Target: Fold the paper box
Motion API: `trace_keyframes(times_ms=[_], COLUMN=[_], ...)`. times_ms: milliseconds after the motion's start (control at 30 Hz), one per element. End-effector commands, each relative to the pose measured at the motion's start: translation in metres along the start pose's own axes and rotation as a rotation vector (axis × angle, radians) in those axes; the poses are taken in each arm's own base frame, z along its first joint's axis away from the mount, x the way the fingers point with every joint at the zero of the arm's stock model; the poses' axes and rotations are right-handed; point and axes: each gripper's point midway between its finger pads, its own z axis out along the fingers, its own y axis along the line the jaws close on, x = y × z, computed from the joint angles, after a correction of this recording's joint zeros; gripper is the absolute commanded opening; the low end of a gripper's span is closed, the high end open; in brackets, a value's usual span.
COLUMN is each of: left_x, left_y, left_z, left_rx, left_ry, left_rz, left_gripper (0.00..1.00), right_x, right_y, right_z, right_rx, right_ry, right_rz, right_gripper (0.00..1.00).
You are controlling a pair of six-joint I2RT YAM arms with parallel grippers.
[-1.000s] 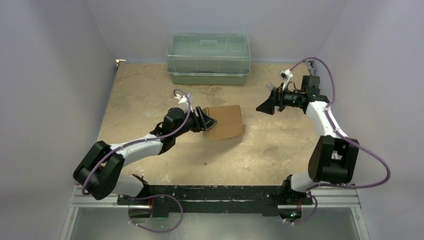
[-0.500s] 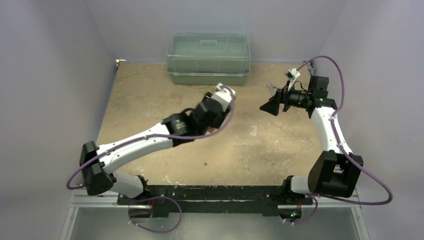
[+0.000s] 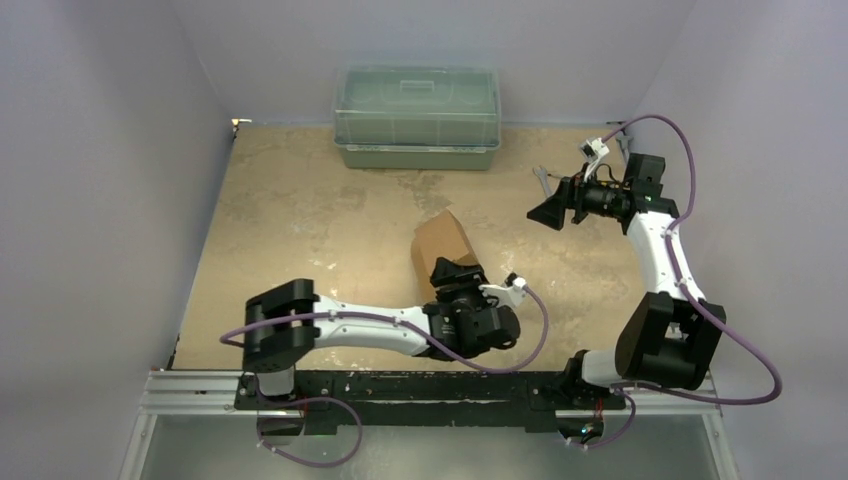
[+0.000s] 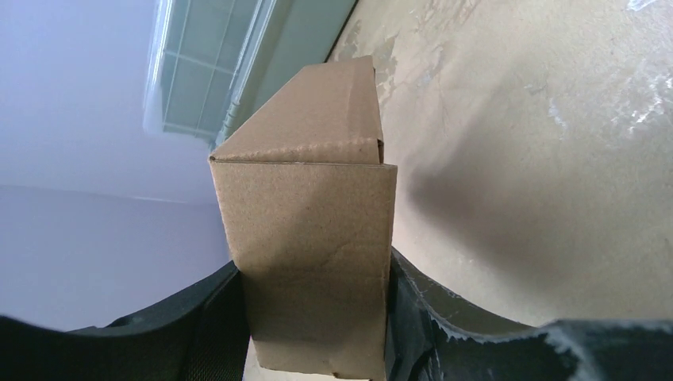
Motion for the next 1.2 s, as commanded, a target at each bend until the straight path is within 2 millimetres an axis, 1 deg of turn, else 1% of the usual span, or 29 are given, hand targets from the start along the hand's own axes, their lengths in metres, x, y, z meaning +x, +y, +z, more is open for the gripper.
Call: trace_keyframes(times_ms=[0,133,267,367,500,533,567,600,633,700,733,800,867,933,1000,1100,1167], left_x=[0.005,0.014,0.021,0.022,0.029,0.031,0.032,0.031,0.030,0.024,0.019,0.012,0.005,-0.003,-0.015,-0.028,-0.027], left_y=[-0.033,-0.066,-0.087,-0.106,-0.128,-0.133,-0.136,-0.139,-0.144,-0.150,-0.158,-0.166,-0.167,-0.163,-0.151,-0.133,-0.124], left_z=[0.002,0.007,0.008,0.006,0.006,0.006,0.005,0.003,0.001,-0.006,-0.011,-0.020,-0.026,-0.033,-0.042,-0.055,-0.056], left_rx=[-0.096,-0.102,-0.137,-0.080,0.019,0.046,0.074,0.106,0.155,0.243,0.318,0.414,0.469,0.503,0.533,0.602,0.644], left_ry=[0.008,0.017,0.024,0.015,0.026,0.030,0.034,0.036,0.039,0.038,0.037,0.039,0.040,0.037,0.017,-0.033,-0.033], left_rz=[0.071,0.119,0.173,0.158,0.114,0.096,0.081,0.065,0.052,0.002,-0.015,-0.036,-0.059,-0.091,-0.147,-0.241,-0.300], left_gripper=[0.00,0.00,0.00,0.00,0.27,0.37,0.42,0.50,0.56,0.71,0.77,0.83,0.89,0.91,0.91,0.92,0.91], right_x=[0.000,0.003,0.004,0.004,0.005,0.005,0.006,0.006,0.006,0.008,0.008,0.008,0.009,0.010,0.010,0.011,0.012], right_y=[0.000,-0.002,-0.004,-0.005,-0.005,-0.005,-0.005,-0.006,-0.006,-0.008,-0.009,-0.009,-0.009,-0.009,-0.010,-0.011,-0.011], right_z=[-0.001,-0.001,-0.001,-0.002,-0.002,-0.002,-0.002,-0.002,-0.002,-0.002,-0.002,-0.002,-0.002,-0.002,-0.003,-0.003,-0.002], right_rx=[-0.020,-0.019,-0.019,-0.019,-0.021,-0.020,-0.020,-0.016,-0.013,-0.007,-0.002,-0.002,0.001,0.002,0.005,0.010,0.008], right_ry=[-0.007,-0.002,0.002,0.001,0.002,0.003,0.004,0.007,0.009,0.012,0.016,0.017,0.020,0.022,0.023,0.026,0.029], right_rz=[-0.001,0.005,0.009,0.010,0.013,0.013,0.013,0.015,0.015,0.017,0.019,0.019,0.022,0.023,0.019,0.020,0.023], right_gripper=[0.96,0.96,0.96,0.96,0.96,0.96,0.96,0.96,0.96,0.96,0.96,0.96,0.96,0.96,0.96,0.96,0.96])
